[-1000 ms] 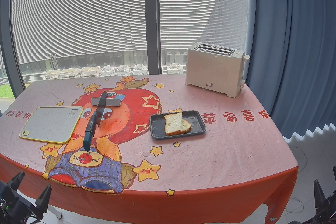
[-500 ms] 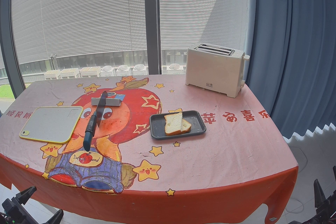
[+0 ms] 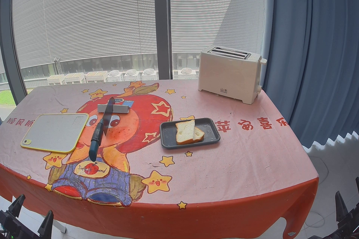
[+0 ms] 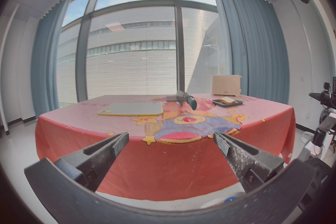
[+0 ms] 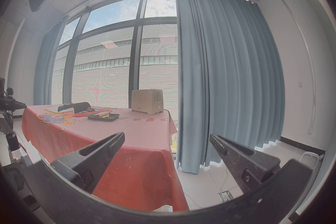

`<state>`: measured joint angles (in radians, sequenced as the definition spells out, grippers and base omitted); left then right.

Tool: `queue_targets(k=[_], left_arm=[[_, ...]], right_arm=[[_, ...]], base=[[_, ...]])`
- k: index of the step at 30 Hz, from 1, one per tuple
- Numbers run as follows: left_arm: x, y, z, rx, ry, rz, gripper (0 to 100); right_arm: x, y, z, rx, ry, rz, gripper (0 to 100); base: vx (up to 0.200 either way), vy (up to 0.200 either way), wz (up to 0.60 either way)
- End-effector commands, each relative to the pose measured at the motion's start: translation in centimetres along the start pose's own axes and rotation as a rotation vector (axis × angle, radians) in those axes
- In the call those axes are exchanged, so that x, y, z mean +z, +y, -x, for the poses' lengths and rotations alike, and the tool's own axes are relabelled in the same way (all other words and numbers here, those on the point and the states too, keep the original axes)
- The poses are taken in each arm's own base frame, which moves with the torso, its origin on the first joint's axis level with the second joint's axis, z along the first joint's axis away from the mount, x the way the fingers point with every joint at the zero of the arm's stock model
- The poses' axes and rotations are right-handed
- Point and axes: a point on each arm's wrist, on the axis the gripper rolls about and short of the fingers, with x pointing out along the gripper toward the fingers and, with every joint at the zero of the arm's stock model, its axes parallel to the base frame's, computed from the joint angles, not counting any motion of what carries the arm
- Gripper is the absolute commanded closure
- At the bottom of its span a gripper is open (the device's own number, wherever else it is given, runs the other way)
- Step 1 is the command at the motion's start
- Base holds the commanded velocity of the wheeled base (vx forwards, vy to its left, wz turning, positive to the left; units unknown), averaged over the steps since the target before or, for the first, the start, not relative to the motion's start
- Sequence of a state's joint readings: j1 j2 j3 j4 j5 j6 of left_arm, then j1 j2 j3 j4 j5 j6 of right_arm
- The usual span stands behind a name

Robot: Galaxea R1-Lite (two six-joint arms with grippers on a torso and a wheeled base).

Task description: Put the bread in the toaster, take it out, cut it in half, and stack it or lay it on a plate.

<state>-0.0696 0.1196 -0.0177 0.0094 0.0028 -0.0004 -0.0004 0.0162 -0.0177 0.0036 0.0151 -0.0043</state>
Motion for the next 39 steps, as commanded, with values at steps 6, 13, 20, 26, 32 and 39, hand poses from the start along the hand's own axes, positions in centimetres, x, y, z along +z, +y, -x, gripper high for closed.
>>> queue_targets(k=[6, 13, 20, 26, 32, 39], left_arm=[[-0.70, -0.14, 0.76, 0.058, -0.110, 0.002, 0], [-0.70, -0.15, 0.76, 0.059, -0.110, 0.002, 0], [-0.70, -0.16, 0.76, 0.053, -0.110, 0.000, 0], [-0.70, -0.13, 0.76, 0.065, -0.110, 0.002, 0], [-0.70, -0.16, 0.76, 0.056, -0.110, 0.000, 0], [-0.70, -0.16, 0.76, 0.056, -0.110, 0.002, 0]], right_arm=[[-0.48, 0.01, 0.00, -0.001, -0.001, 0.000, 0], [-0.44, 0.00, 0.01, 0.001, -0.002, 0.000, 0], [-0.44, 0.00, 0.01, 0.001, -0.002, 0.000, 0], [-0.44, 0.01, 0.01, -0.001, -0.002, 0.000, 0], [-0.48, 0.00, 0.00, 0.001, -0.001, 0.000, 0], [-0.44, 0.01, 0.01, -0.001, -0.002, 0.000, 0]], base=[[0.000, 0.000, 0.00], [0.000, 0.000, 0.00], [0.000, 0.000, 0.00], [0.000, 0.000, 0.00], [0.000, 0.000, 0.00], [0.000, 0.000, 0.00]])
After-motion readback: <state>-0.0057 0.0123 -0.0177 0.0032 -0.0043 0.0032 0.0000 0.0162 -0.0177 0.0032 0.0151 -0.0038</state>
